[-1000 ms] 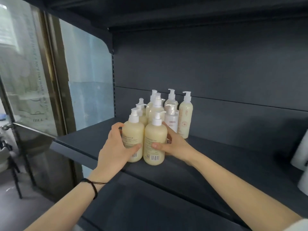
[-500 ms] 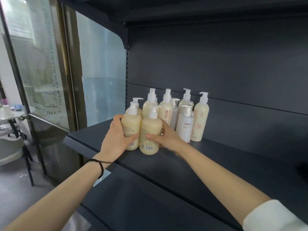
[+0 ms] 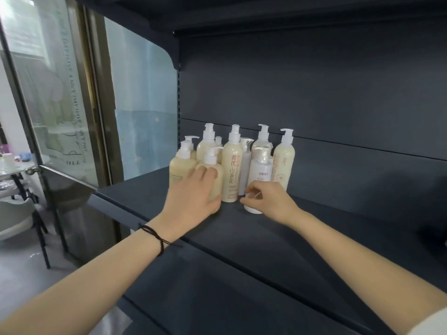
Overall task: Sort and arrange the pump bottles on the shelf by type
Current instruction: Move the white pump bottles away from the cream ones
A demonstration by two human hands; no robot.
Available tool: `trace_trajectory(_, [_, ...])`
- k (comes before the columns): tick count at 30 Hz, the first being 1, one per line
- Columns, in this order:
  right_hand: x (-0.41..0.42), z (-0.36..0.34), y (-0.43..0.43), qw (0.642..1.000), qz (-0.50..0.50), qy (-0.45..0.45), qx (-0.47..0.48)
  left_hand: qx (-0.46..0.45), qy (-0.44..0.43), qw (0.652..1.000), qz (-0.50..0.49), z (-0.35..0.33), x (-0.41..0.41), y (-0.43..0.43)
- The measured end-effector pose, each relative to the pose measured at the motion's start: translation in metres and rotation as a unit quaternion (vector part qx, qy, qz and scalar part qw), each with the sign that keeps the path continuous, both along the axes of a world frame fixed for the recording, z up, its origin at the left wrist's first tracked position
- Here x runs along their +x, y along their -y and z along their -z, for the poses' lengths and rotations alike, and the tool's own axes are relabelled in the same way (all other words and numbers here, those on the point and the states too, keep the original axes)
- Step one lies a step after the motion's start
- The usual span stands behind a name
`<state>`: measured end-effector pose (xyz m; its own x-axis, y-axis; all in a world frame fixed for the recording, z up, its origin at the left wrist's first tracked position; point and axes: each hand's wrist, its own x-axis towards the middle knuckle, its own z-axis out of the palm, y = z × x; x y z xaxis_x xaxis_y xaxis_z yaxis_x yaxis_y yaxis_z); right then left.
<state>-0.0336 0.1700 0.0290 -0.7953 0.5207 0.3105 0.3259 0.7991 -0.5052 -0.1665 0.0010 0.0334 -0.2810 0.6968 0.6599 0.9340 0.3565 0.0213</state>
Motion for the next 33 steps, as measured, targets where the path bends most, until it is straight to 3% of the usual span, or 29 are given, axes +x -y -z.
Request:
trace_trajectory(2, [0.018, -0.003, -0.009, 0.997, 0.022, 0.044, 0.055, -0.032, 0.017, 0.998, 0.057, 0.001, 0.018, -0.021])
trace_trajectory(6, [0.044, -0.006, -0.031, 0.989, 0.060, 0.084, 0.110, -0.022, 0.192, 0.976, 0.099, 0.013, 0.037, -0.071])
trace_trajectory(13, [0.050, -0.001, -0.079, 0.978, 0.075, 0.131, 0.145, 0.094, 0.379, 0.909, 0.145, 0.023, 0.042, -0.131])
trace_trajectory(18, [0.033, 0.002, -0.096, 0.988, 0.042, 0.106, 0.103, 0.105, 0.418, 0.893, 0.131, 0.027, 0.033, -0.138])
trace_trajectory(24, [0.003, 0.008, -0.107, 0.999, 0.010, 0.045, 0.008, 0.110, 0.395, 0.907, 0.096, 0.029, 0.031, -0.116])
trace_trajectory(28, [-0.017, 0.014, -0.103, 0.995, 0.042, -0.039, -0.077, 0.133, 0.396, 0.906, 0.075, 0.032, 0.031, -0.104])
trace_trajectory(33, [-0.036, 0.017, -0.094, 0.991, 0.111, -0.051, -0.056, 0.142, 0.408, 0.899, 0.075, 0.030, 0.033, -0.101])
